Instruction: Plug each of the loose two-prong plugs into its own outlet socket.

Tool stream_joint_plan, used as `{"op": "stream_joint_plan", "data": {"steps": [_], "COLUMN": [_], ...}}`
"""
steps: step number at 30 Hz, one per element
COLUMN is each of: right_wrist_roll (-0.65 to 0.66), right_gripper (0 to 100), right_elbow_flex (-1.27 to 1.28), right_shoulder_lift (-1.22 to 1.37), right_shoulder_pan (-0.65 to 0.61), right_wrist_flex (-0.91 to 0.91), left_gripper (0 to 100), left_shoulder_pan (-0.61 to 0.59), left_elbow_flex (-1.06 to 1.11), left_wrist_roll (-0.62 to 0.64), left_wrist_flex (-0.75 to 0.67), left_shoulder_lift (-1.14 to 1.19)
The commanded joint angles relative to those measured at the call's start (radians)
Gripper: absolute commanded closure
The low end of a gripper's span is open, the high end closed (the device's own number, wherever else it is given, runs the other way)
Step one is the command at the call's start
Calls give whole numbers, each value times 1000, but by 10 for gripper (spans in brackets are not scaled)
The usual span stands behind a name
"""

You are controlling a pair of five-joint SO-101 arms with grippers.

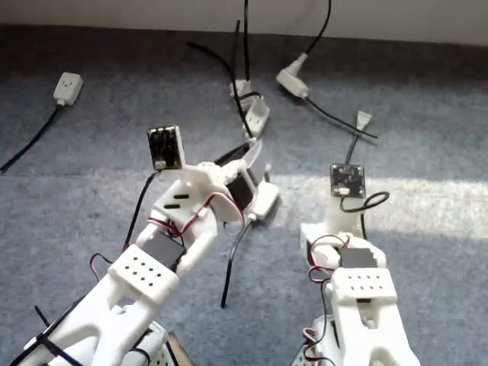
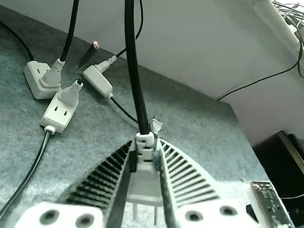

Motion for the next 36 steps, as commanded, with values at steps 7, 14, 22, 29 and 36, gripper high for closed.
{"op": "stream_joint_plan", "data": {"steps": [7, 14, 22, 29, 36], "right_wrist_roll": [3, 8, 9, 9, 64], "right_gripper": [991, 991, 991, 991, 991], "right_elbow_flex": [53, 177, 182, 171, 170], "right_shoulder_lift": [-555, -849, -865, -865, -874], "right_shoulder_pan": [-226, -249, -278, -283, -364], "right_wrist_flex": [143, 202, 205, 214, 211], "left_gripper": [993, 993, 993, 993, 993], "left_shoulder_pan": [110, 157, 99, 108, 108], "left_elbow_flex": [28, 16, 27, 87, 133], "left_wrist_roll": [189, 241, 299, 298, 298], "left_wrist_flex": [-12, 49, 54, -12, -101], "left_shoulder_lift": [-35, -36, -36, -30, -28]}}
